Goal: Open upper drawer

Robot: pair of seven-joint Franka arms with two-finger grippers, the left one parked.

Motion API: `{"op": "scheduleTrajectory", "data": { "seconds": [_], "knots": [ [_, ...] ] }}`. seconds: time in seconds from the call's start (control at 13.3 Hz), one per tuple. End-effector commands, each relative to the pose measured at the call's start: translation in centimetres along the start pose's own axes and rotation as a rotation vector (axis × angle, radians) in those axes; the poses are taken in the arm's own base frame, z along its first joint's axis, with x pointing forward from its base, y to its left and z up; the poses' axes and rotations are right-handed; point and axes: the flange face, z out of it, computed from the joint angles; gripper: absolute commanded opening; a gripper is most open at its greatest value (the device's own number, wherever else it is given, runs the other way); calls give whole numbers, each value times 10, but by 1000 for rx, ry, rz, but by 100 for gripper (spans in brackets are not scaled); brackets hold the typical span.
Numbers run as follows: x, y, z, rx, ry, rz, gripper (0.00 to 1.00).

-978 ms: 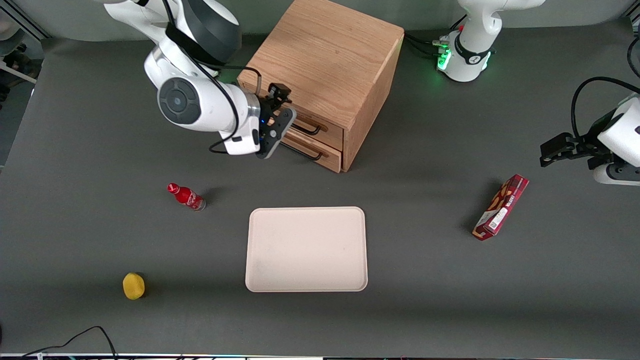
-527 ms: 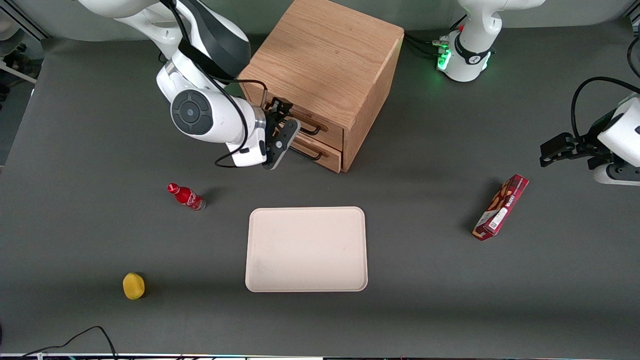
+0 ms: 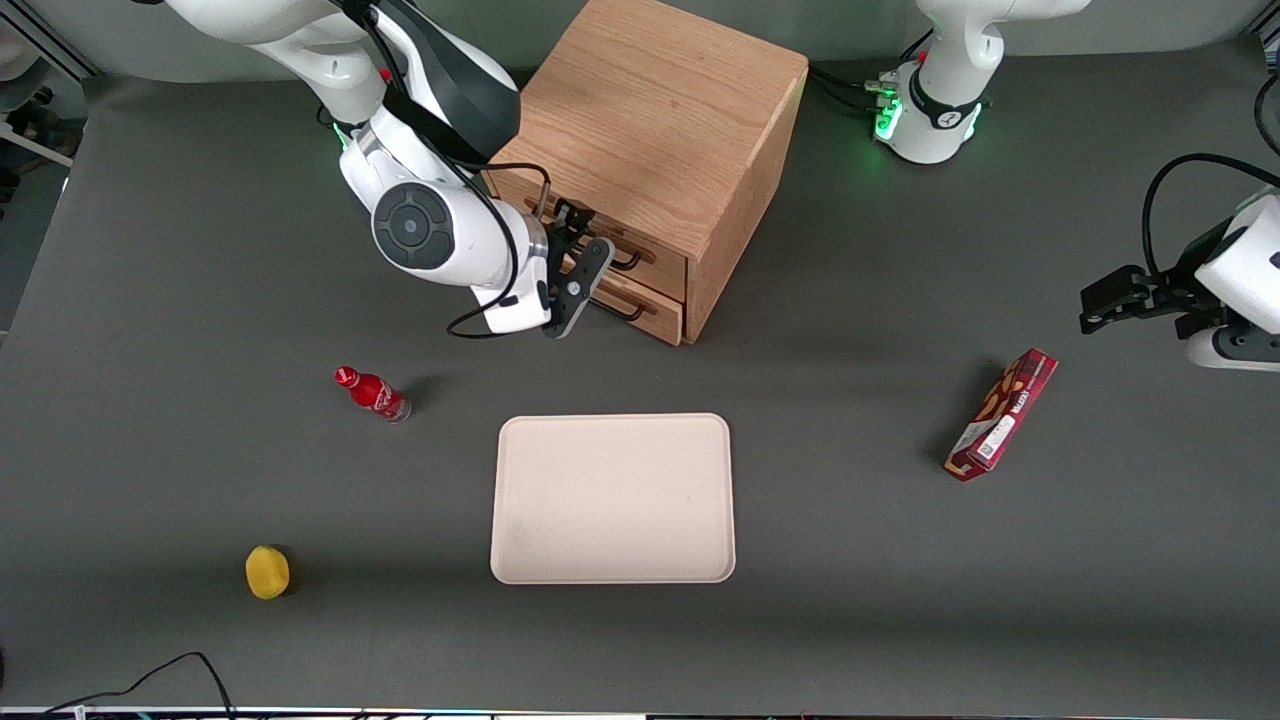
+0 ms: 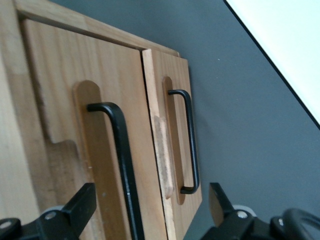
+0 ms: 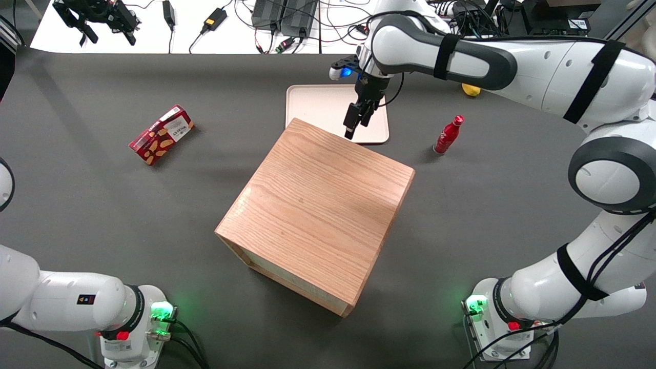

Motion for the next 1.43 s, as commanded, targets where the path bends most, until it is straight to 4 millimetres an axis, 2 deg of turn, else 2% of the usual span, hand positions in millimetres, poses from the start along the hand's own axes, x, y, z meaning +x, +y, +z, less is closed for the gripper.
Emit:
{"op": "scheduleTrajectory", "data": {
  "seconds": [0.0, 0.23, 0.75, 1.35],
  "knots": [
    [-1, 2, 9, -36, 0, -28, 100],
    [-5, 1, 21, -47, -1, -24, 100],
    [-11, -2, 35, -61, -8, -22, 100],
    [-4, 1, 40, -61, 29, -20, 100]
  ]
}}
